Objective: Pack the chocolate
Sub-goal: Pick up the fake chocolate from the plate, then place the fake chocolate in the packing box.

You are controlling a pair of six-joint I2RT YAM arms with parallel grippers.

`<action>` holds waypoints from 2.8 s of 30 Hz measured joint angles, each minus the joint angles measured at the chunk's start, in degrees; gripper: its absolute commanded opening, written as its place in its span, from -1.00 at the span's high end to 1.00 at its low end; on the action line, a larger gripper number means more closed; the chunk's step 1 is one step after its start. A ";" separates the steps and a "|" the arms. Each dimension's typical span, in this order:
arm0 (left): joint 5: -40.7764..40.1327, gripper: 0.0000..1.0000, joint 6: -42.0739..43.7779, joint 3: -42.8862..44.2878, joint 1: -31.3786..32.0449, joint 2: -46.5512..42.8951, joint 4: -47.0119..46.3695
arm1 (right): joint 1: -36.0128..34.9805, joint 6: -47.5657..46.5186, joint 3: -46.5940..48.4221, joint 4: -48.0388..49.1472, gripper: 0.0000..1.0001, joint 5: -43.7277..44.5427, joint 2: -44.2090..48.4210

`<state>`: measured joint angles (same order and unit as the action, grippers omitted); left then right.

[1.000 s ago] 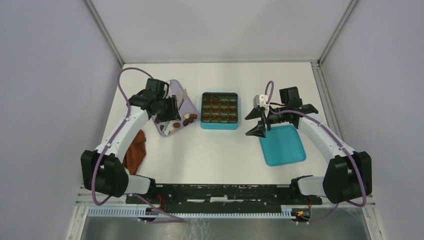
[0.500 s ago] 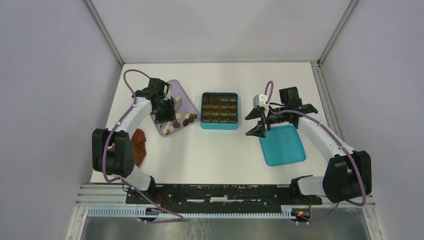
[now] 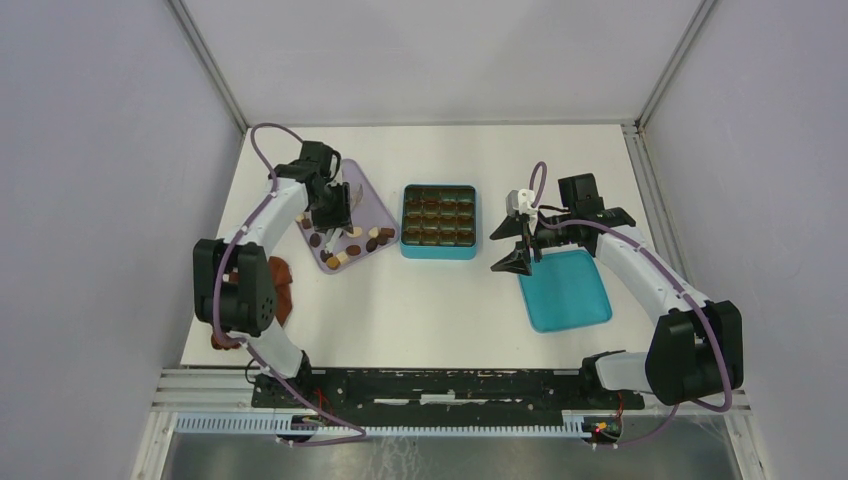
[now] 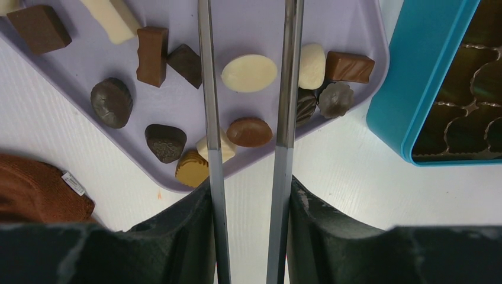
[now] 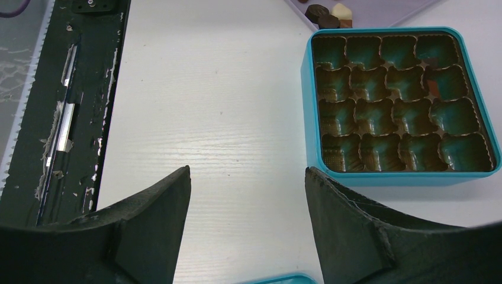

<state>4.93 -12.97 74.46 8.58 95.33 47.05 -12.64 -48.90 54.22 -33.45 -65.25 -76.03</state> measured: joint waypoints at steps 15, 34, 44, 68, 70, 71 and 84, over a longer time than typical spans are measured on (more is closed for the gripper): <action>0.00 0.05 0.00 3.34 0.00 3.85 1.07 | 0.00 -0.02 0.00 -0.02 -0.53 0.00 -0.07; 0.15 0.61 0.04 3.74 0.02 5.57 2.51 | 0.00 -0.28 0.00 -0.07 -0.53 0.02 -0.09; 0.11 0.94 0.04 3.82 0.02 4.79 2.95 | 0.00 -0.44 0.00 -0.09 -0.54 0.22 -0.09; 13.29 0.96 -3.02 -17.59 0.02 -23.58 -9.16 | 0.00 -0.46 0.00 -0.13 -0.54 0.87 -0.11; 15.91 0.96 -4.48 -20.15 0.09 -25.33 -11.19 | 0.00 -0.46 0.00 -0.13 -0.54 0.85 -0.11; 17.46 0.96 -5.42 -21.35 0.26 -26.03 -12.46 | 0.00 -0.46 0.00 -0.13 -0.54 0.85 -0.11; 17.57 0.96 -15.56 -25.07 17.00 -27.82 -28.68 | 0.00 -0.44 0.00 -0.09 -0.54 1.01 -0.11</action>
<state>22.50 -28.53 49.39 25.58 67.51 18.37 -12.64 -49.34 54.22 -33.54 -64.25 -76.14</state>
